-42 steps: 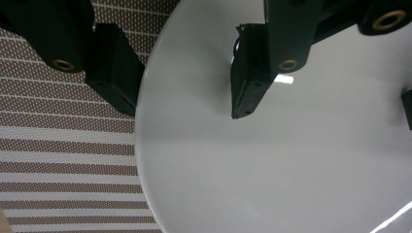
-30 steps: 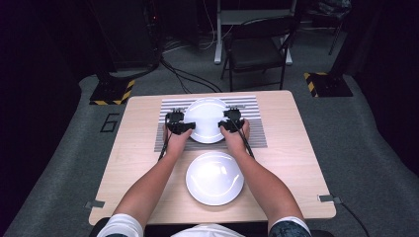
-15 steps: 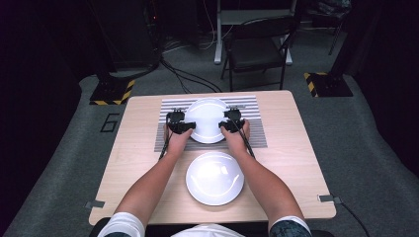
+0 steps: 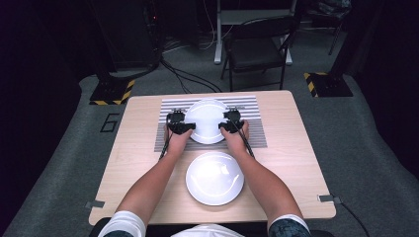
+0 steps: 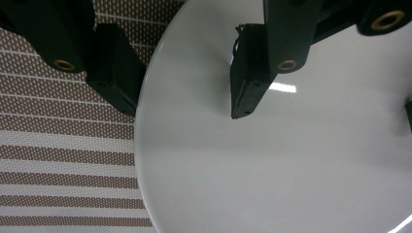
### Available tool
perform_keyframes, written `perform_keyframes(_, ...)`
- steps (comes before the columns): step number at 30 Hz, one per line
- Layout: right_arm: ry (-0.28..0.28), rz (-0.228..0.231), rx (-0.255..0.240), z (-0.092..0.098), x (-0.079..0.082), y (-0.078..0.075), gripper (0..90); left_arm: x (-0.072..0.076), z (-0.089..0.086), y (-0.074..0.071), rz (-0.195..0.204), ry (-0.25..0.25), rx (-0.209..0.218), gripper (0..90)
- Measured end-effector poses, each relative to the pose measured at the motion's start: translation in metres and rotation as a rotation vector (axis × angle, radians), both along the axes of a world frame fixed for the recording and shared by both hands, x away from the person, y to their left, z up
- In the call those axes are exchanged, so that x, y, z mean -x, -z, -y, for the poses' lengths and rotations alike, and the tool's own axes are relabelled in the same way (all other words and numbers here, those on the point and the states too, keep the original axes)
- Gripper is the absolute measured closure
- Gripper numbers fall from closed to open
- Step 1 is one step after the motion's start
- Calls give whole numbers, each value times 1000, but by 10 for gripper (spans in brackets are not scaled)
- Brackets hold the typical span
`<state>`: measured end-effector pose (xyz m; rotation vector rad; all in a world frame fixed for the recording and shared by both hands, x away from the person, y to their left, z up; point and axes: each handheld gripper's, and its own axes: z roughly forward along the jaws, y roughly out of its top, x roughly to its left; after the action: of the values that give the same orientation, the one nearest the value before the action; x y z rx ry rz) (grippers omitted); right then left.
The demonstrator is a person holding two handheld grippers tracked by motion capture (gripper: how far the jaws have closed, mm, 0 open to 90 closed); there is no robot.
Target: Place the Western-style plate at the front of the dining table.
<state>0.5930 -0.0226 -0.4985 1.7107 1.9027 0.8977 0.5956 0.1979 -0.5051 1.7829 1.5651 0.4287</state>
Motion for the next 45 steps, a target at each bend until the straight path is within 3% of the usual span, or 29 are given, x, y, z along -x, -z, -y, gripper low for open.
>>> perform_keyframes(5, -1, -5, -18, 2, -3, 4, 474, -2, -1, 3, -4, -4, 16, 494)
perform_keyframes(16, 6, -43, -35, 3, -4, 5, 467, -2, 0, 4, -4, 2, 2, 490)
perform_keyframes(32, -5, -48, -28, 3, -4, 8, 468, -3, -1, 7, -7, 5, -24, 496)
perform_keyframes(35, -9, -67, -43, 5, -5, 10, 472, -3, -2, 8, -5, 7, -20, 499)
perform_keyframes(39, -11, -56, -34, 6, -4, 11, 472, -2, -1, 7, 7, 8, -40, 506)
perform_keyframes(45, -11, -52, -33, 7, -2, 11, 472, -2, -2, 6, 10, 11, -33, 504)
